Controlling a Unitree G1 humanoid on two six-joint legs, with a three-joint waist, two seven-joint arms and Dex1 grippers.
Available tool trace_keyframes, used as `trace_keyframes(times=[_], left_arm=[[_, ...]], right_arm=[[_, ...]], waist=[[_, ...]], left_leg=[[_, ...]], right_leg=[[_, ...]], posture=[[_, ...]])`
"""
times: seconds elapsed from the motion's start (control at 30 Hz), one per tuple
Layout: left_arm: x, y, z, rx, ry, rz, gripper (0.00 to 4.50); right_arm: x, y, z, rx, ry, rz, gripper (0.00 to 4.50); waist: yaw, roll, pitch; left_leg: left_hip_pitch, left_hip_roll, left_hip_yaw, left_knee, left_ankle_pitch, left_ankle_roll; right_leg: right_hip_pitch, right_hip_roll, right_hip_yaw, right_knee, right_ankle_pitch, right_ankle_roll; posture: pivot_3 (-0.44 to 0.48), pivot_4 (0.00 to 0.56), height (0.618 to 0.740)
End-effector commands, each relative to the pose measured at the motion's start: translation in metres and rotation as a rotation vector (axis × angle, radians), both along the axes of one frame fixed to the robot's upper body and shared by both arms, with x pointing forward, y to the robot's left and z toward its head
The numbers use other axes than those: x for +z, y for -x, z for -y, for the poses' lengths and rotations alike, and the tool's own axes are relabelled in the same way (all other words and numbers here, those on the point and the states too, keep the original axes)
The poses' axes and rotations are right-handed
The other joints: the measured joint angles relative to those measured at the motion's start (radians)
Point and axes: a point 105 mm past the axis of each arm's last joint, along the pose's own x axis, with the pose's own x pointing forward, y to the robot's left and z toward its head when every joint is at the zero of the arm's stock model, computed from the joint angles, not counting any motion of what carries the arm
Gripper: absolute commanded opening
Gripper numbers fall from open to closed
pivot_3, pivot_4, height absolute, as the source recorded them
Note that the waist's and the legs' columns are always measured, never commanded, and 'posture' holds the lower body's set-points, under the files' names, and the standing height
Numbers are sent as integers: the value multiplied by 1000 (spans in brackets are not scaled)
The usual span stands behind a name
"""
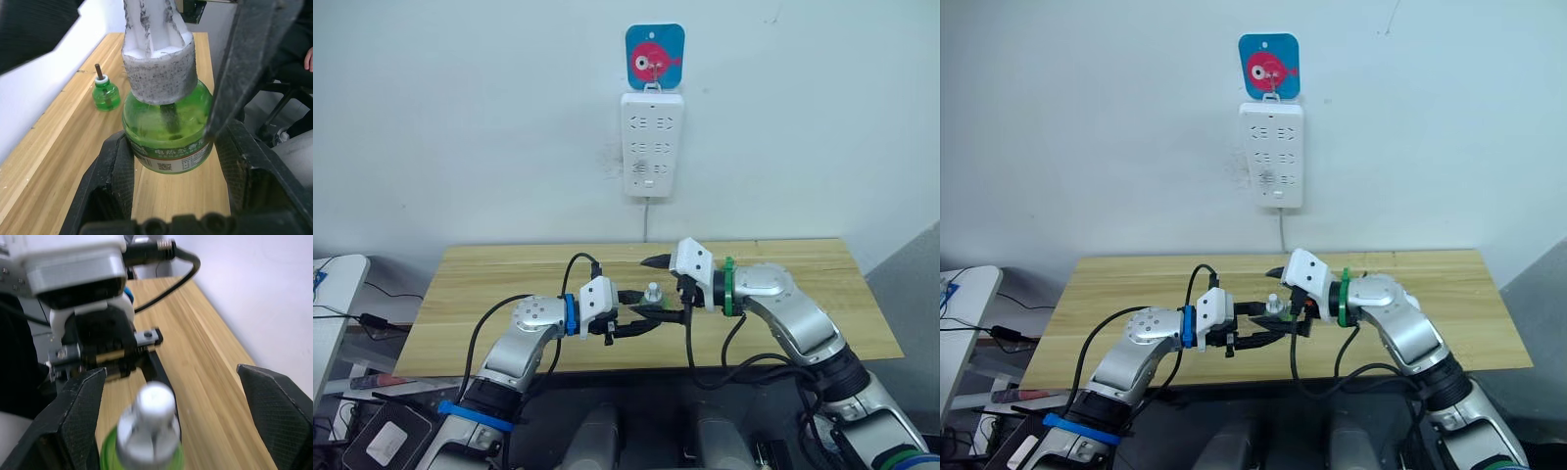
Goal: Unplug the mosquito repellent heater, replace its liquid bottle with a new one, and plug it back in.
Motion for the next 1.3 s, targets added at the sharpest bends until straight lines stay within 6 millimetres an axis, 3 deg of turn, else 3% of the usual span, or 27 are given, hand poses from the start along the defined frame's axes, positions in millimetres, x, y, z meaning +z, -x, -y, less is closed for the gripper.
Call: trace_keyframes(times=[0.03,0.33,0.53,0.63,0.7,1.1,1.2,1.3], left_arm=[[12,2,4,-20,24,57,2205],[11,4,3,-24,22,50,2205],[11,3,4,-28,22,51,2205],[12,4,5,-31,23,52,2205],[12,4,5,-32,23,52,2205],[12,6,6,-38,23,50,2205],[12,7,6,-40,22,49,2205],[12,7,6,-40,20,48,2205]], right_arm=[[13,0,12,0,-10,30,4467],[13,16,34,46,44,-49,4467],[21,20,24,53,-32,-108,4467],[26,23,18,61,-69,-141,3862],[28,22,16,56,-76,-145,3210],[26,13,3,50,-101,-161,3210],[25,13,2,62,-104,-166,2603],[25,14,2,72,-103,-162,1575]], waist=[[0,0,0],[0,0,-1],[-1,-1,-2],[-1,0,-2],[-1,0,-2],[-2,0,-2],[-1,0,-2],[-1,0,-2]], left_leg=[[0,0,0,0,0,0],[0,0,0,0,0,0],[0,0,0,0,0,0],[0,1,0,0,0,0],[0,0,0,0,0,0],[0,0,0,0,0,0],[0,0,0,0,0,0],[0,0,0,0,0,0]], right_leg=[[0,0,0,0,0,0],[0,0,0,0,0,0],[0,0,0,0,0,0],[0,0,0,0,0,0],[0,0,0,0,0,0],[0,0,0,0,0,0],[0,0,0,0,0,0],[0,0,0,0,0,0]], posture=[[9,133,740],[-3,127,740],[-5,130,740],[-5,133,740],[-5,133,740],[5,139,740],[7,142,740],[7,142,740]])
